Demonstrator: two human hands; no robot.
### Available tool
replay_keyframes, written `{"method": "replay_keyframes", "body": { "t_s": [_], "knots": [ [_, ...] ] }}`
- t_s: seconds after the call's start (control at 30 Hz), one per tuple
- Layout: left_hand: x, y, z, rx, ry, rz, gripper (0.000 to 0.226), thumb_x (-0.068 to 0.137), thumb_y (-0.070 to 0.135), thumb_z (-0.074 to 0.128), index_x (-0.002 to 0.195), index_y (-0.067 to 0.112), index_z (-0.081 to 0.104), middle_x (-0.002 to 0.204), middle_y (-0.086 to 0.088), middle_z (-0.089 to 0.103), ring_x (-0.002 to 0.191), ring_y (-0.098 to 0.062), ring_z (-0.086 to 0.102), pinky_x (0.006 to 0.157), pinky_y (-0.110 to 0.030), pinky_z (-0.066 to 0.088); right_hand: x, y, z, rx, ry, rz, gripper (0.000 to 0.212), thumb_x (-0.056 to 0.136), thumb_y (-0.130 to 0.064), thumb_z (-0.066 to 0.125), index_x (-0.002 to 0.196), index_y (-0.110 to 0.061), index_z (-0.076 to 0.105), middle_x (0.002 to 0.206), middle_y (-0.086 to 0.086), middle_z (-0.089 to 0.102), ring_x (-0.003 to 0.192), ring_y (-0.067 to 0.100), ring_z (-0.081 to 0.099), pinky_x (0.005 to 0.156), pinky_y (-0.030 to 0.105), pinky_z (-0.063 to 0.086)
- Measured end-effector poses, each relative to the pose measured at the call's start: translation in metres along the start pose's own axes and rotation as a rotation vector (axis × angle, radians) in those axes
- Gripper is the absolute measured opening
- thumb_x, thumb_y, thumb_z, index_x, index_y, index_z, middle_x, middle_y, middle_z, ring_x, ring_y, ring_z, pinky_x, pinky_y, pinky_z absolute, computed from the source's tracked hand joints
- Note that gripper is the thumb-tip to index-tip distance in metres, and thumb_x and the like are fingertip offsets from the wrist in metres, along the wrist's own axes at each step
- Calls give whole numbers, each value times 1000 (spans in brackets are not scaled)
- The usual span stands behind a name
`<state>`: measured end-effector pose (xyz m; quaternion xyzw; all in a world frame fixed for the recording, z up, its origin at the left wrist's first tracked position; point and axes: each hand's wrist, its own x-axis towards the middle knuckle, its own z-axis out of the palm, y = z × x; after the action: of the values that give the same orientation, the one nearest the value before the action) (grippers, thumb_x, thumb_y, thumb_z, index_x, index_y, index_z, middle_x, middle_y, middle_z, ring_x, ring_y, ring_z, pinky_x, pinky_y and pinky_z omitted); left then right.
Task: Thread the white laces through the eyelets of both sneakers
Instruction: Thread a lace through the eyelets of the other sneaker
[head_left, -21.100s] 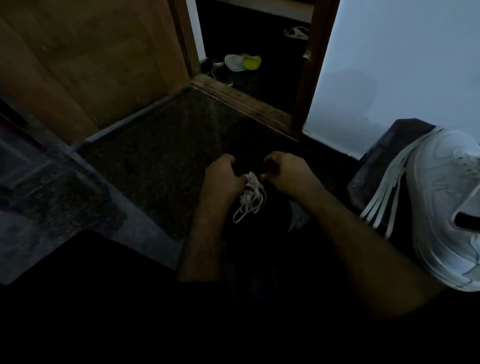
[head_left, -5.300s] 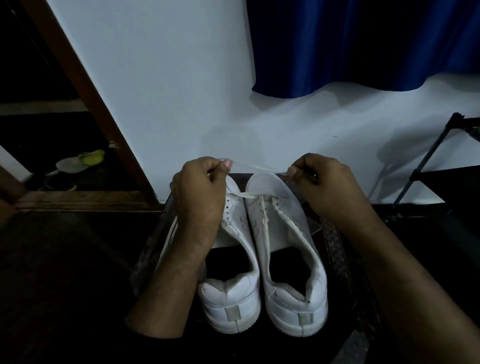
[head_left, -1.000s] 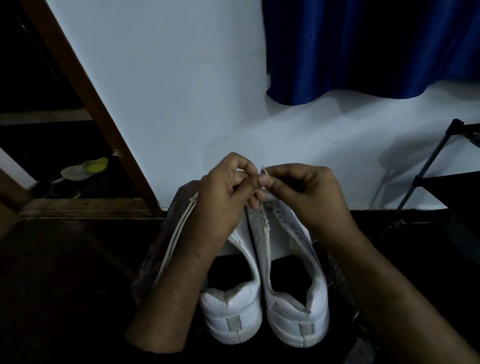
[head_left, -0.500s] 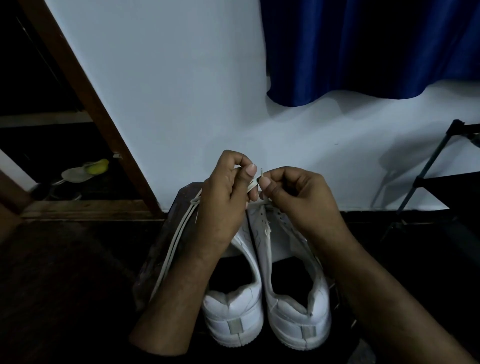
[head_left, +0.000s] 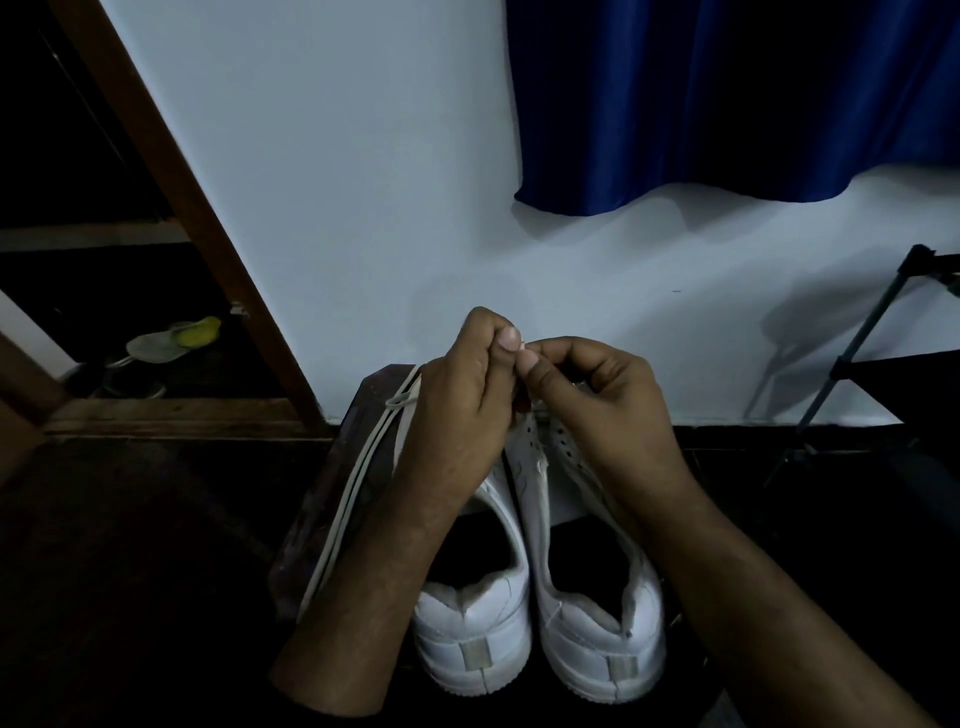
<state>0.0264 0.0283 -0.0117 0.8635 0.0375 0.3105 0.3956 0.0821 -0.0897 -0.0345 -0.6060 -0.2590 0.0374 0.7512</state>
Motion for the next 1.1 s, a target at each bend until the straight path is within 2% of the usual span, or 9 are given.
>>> {"method": "replay_keyframes", "body": {
  "t_s": [0.07,0.17,0.33,0.57,0.7,0.87,1.0,1.07,1.1],
  "knots": [
    [1,1,-1,24,-10,14,24,110,23,46,95,9,58,70,-1,62,67,0,58,57,-5,39,1,2,0,0,6,18,16,97,-18,67,92,-5,75,85,17,73,86,38,69,85,49,56],
    [7,-10,1,-95,34,53,16,105,19,59,95,14,71,91,2,68,87,-3,64,69,-6,43,4,1,-3,-55,30,11,18,97,-23,67,90,-8,75,87,12,74,83,23,67,82,43,54],
    [9,-16,1,-390,11,-55,8,92,18,74,90,15,82,97,-4,71,97,-13,70,79,-28,56,6,3,-8,-330,52,-67,21,95,-40,67,88,-22,76,80,-7,69,74,7,62,67,29,47],
    [10,-14,3,-429,48,-100,12,96,15,71,93,8,80,102,-10,67,94,-17,69,74,-21,54,4,3,-7,-117,-46,-15,21,97,-25,66,89,-10,76,78,13,70,73,8,58,69,28,47],
    [11,-17,3,-463,90,-132,9,93,13,73,92,7,80,99,-7,67,86,-9,66,75,-20,52,4,1,-6,-35,-65,10,16,95,-19,68,87,-9,78,75,6,72,75,10,60,72,29,49],
    [11,-17,4,-451,63,-124,11,96,17,70,90,11,77,106,-9,66,97,-14,69,79,-23,55,2,-4,-5,-25,-84,27,18,97,-19,66,92,-5,77,87,16,75,82,18,65,80,37,53],
    [11,-14,4,-491,71,-135,11,97,16,68,90,10,75,105,-6,66,91,-5,67,75,-18,53,-5,-13,-2,-139,-116,50,17,97,-19,65,93,-7,78,89,6,75,78,-3,65,71,8,47],
    [11,-13,5,-541,69,-165,17,100,18,62,98,5,73,107,-6,70,94,-4,68,77,-18,54,-3,-14,-1,-184,-90,38,16,96,-19,66,91,-10,78,90,3,74,78,-3,65,69,10,48],
    [11,-12,6,-592,44,-194,28,103,27,56,107,4,71,113,-4,73,103,-7,70,85,-23,55,-1,-14,-1,-175,-81,28,16,97,-20,66,90,-11,77,92,5,73,83,4,68,74,18,53]
  ]
}}
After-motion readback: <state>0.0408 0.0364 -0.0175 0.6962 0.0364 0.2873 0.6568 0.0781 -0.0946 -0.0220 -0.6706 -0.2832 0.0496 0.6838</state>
